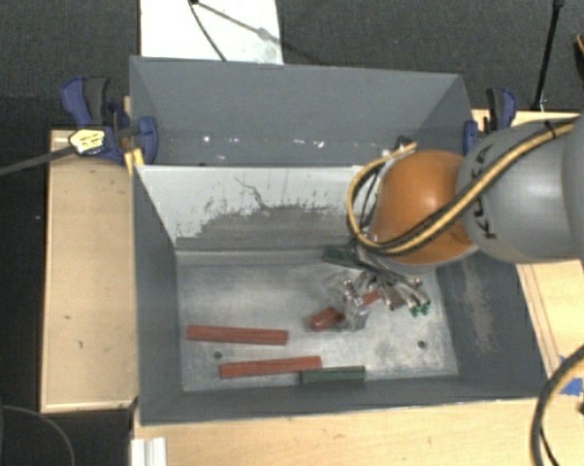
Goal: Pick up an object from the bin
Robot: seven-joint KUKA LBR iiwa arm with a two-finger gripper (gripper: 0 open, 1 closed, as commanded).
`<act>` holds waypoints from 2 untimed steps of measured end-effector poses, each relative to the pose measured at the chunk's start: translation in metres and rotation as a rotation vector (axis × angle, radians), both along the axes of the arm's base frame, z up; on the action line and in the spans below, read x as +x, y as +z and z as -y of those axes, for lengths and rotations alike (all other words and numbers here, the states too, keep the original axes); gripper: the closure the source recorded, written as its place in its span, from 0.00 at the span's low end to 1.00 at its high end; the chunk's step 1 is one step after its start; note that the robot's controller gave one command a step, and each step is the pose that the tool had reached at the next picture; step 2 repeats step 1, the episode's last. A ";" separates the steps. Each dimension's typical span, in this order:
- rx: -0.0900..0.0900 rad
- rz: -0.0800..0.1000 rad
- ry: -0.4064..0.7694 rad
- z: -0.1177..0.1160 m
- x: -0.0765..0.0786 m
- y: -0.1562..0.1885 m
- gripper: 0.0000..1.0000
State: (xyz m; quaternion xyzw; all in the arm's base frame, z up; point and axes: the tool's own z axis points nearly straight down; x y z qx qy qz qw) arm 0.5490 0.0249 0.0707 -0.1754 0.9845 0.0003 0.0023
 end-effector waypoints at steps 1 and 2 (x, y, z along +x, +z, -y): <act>-0.002 0.008 0.154 0.006 0.028 0.174 1.00; -0.002 0.008 0.154 0.006 0.028 0.174 1.00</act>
Offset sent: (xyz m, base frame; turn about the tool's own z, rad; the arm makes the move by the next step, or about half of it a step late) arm 0.0253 -0.0058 0.1685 -0.1560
